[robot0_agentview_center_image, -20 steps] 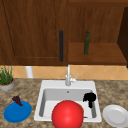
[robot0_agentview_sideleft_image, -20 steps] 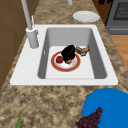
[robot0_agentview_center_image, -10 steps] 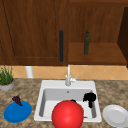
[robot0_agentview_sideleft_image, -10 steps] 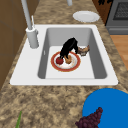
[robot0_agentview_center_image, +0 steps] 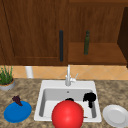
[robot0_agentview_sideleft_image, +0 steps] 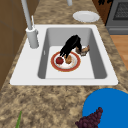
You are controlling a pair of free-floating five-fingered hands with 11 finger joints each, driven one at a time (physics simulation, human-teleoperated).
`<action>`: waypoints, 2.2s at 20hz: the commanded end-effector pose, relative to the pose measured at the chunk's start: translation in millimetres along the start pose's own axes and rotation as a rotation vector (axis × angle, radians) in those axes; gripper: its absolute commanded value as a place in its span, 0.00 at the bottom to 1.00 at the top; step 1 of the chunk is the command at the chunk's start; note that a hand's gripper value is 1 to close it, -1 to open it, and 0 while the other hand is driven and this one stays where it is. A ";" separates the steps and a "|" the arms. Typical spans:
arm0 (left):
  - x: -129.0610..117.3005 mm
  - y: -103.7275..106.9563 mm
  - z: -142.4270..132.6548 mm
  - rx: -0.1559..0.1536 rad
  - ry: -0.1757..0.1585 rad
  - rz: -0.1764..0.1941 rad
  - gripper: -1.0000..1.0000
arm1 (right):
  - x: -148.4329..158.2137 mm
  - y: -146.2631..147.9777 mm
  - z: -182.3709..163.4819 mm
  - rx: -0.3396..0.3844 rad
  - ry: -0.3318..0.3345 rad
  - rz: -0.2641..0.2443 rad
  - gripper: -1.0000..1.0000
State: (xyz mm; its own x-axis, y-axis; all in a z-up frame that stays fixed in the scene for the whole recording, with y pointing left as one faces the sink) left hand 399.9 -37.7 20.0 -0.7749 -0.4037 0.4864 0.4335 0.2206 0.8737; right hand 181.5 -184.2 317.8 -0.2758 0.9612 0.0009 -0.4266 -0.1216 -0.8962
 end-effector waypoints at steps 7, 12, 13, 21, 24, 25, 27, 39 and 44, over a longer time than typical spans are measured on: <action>5.6 16.0 20.0 -0.056 -0.113 -0.004 0.00 | 0.0 0.0 0.0 0.000 0.000 0.000 0.50; 11.0 32.9 26.2 -0.045 -0.119 0.006 0.00 | 0.0 0.0 0.0 0.000 0.000 0.000 0.50; 12.2 35.6 27.3 -0.046 -0.122 0.008 0.00 | 0.0 0.0 0.0 0.000 0.000 0.000 0.50; 20.1 62.5 29.9 -0.049 -0.170 0.017 0.00 | 0.0 0.0 0.0 0.000 0.000 0.000 0.50; 19.0 66.4 37.3 -0.023 -0.129 0.027 0.00 | 0.0 0.0 0.0 0.000 0.000 0.000 0.50; 23.2 67.4 30.7 -0.003 -0.094 0.022 0.00 | 0.0 0.0 0.0 0.000 0.000 0.000 0.50; 20.5 65.2 31.6 0.006 -0.077 0.018 0.00 | 0.0 0.0 0.0 0.000 0.000 0.000 0.50; 20.5 95.5 46.1 -0.038 -0.230 -0.009 0.00 | 0.0 0.0 0.0 0.000 0.000 0.000 0.50; 22.7 107.5 53.1 -0.034 -0.247 -0.010 0.00 | 0.0 0.0 0.0 0.000 0.000 0.000 0.50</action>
State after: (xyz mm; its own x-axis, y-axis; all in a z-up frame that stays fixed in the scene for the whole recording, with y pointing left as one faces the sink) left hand 404.8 18.5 118.9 -0.8294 -0.2602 0.4944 0.4406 0.2394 0.8652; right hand 181.5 -184.2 317.8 -0.2758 0.9612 0.0009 -0.4266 -0.1216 -0.8962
